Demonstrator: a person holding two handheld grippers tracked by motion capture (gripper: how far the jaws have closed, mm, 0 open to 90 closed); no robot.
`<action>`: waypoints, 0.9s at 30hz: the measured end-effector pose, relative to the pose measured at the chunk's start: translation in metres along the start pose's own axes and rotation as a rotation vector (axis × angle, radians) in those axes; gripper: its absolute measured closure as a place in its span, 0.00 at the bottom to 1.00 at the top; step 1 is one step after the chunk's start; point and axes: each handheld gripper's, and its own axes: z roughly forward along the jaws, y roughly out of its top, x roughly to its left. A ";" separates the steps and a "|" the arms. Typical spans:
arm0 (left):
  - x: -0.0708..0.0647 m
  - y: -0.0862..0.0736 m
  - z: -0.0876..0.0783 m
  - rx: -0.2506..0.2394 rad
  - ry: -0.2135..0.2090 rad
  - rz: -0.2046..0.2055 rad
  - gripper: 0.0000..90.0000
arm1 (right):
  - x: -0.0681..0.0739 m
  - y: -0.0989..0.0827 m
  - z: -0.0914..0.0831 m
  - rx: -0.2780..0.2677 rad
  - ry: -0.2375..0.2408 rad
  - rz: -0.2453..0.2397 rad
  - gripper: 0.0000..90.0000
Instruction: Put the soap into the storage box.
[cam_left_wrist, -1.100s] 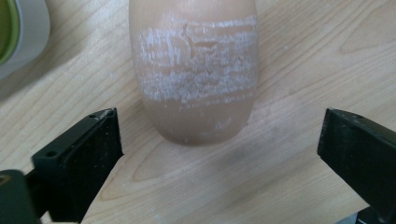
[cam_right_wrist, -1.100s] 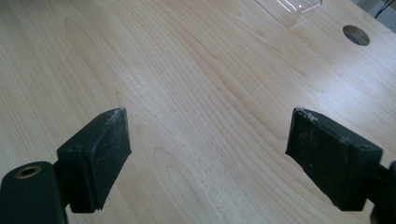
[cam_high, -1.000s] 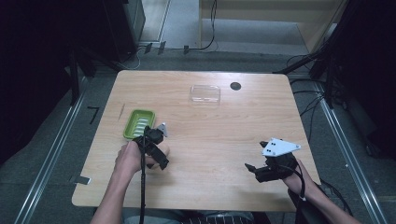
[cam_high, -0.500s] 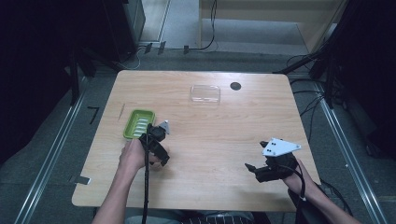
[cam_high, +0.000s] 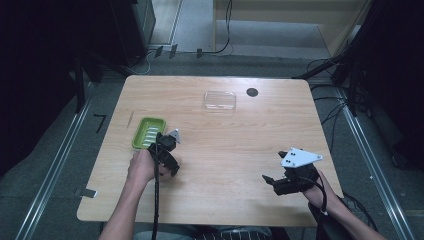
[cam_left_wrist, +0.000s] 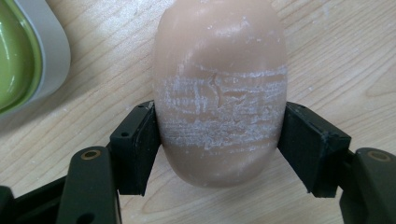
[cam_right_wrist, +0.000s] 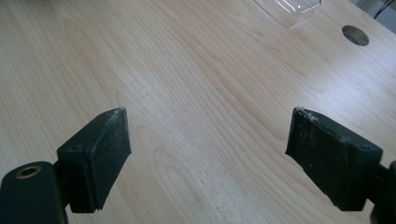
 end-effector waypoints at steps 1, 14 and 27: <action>0.000 0.000 0.000 0.000 0.000 0.000 0.37 | 0.000 0.000 0.000 0.000 0.000 0.000 0.15; -0.003 0.000 0.005 0.000 0.021 0.008 0.37 | 0.000 0.000 0.000 -0.001 0.000 0.001 0.15; -0.004 -0.001 0.005 -0.004 0.025 0.021 0.38 | 0.000 0.000 0.000 -0.001 -0.001 0.005 0.15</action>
